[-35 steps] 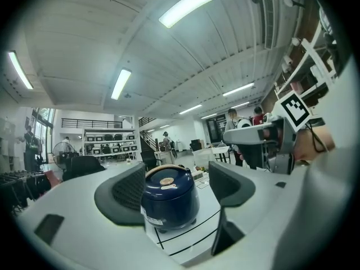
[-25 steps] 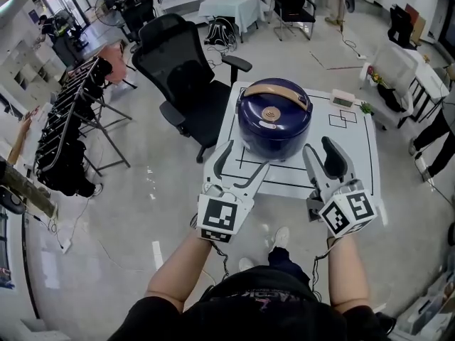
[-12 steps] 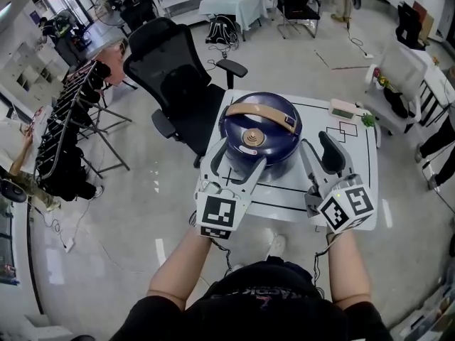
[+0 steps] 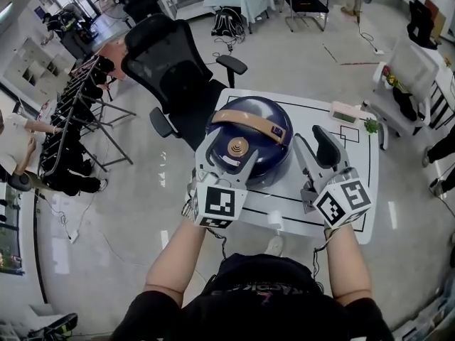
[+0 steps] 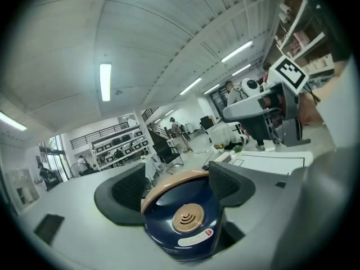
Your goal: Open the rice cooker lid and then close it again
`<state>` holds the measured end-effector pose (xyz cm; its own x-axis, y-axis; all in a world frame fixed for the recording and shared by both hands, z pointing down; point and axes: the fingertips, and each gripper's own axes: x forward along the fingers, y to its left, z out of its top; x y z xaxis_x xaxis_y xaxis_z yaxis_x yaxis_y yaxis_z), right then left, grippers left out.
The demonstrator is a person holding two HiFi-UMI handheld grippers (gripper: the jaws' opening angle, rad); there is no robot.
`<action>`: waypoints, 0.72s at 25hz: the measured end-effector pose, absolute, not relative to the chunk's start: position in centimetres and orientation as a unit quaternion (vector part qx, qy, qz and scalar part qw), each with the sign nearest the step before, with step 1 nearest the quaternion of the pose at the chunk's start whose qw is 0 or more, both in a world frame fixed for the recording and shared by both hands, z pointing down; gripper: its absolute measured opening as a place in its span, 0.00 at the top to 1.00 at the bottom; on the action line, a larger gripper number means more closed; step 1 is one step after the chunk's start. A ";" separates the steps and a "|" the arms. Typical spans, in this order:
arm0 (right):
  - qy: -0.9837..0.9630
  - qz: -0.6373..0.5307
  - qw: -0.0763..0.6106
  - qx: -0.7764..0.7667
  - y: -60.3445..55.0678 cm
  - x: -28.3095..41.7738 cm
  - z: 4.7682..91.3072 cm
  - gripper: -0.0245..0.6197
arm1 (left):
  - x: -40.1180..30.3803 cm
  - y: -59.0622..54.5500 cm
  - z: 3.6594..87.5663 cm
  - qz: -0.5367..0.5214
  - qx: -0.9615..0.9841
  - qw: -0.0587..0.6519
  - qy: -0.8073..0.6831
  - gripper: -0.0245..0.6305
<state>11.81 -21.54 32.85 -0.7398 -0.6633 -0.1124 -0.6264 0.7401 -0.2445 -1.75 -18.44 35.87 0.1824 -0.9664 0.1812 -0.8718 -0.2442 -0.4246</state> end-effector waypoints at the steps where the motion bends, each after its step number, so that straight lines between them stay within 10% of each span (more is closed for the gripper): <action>1: 0.929 -0.097 0.095 -0.344 -21.9 11.9 33.1 0.65 | -1.7 -19.0 36.2 -0.225 -0.755 0.121 0.604 0.44; 18: 0.921 -0.115 0.088 -0.363 -24.8 10.9 34.9 0.65 | -2.2 -24.6 40.2 -0.410 -0.720 0.223 0.514 0.47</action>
<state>10.92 -24.79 34.89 -0.7212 -0.6883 -0.0785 -0.6478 0.7102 -0.2756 -2.24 -24.56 40.24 0.1365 -0.9224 0.3614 -0.5569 -0.3732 -0.7421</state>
